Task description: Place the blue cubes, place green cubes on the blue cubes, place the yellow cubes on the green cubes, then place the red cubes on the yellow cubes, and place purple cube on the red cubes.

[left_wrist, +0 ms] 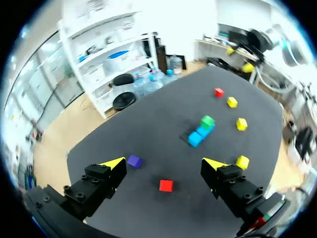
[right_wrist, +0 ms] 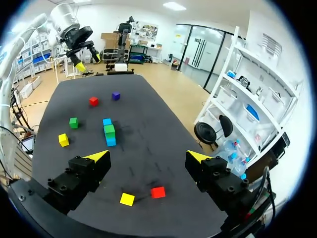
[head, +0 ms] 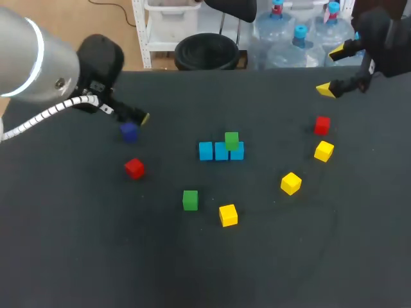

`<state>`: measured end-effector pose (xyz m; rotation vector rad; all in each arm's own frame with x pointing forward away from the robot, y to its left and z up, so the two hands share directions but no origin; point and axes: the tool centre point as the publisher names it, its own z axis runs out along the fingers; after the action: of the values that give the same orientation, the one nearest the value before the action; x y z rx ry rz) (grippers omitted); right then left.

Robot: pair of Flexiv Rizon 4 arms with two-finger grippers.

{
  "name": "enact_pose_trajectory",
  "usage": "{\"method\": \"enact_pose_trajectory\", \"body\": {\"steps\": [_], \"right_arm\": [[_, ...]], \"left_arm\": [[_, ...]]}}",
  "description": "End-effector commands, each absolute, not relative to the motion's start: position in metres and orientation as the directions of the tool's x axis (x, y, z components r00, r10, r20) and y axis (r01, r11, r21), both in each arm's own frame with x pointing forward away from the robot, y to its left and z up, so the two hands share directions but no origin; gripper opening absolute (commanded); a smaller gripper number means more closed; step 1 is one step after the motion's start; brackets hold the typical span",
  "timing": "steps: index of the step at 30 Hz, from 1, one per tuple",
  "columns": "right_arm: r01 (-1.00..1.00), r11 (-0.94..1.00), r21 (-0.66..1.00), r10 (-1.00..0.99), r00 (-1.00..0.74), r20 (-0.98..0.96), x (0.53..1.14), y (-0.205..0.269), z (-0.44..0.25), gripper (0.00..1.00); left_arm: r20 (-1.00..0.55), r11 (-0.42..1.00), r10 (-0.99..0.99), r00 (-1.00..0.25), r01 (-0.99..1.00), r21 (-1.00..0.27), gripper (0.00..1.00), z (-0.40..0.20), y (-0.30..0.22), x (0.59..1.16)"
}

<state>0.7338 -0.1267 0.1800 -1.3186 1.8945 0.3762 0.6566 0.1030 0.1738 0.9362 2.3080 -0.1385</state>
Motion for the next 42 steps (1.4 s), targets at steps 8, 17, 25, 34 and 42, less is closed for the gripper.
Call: {"method": "enact_pose_trajectory", "body": {"steps": [8,17,25,34,42], "right_arm": [[-0.89,0.417,-0.184,-0.657,-0.155,-0.738,0.734,-0.127,0.18,1.0],[-0.89,0.417,-0.184,-0.657,-0.155,-0.738,0.734,-0.127,0.18,1.0],[-0.89,0.417,-0.184,-0.657,-0.155,-0.738,0.734,-0.127,0.18,1.0],[-0.89,0.417,-0.184,-0.657,-0.155,-0.738,0.734,-0.127,0.18,1.0],[-0.89,0.417,-0.184,-0.657,-0.155,-0.738,0.734,-0.127,0.18,1.0]], "left_arm": [[0.296,-0.206,0.947,0.127,0.945,0.255,1.0,0.107,0.081,0.596],[0.424,-0.422,0.841,0.337,0.898,0.123,1.0,0.081,0.047,0.577],[0.39,-0.588,0.74,0.548,0.809,-0.022,1.0,0.074,0.01,0.569],[0.189,-0.594,0.75,0.634,0.771,-0.23,1.0,0.066,0.006,0.562],[0.006,-0.492,0.861,0.509,0.835,-0.246,1.0,0.052,0.002,0.565]]}}
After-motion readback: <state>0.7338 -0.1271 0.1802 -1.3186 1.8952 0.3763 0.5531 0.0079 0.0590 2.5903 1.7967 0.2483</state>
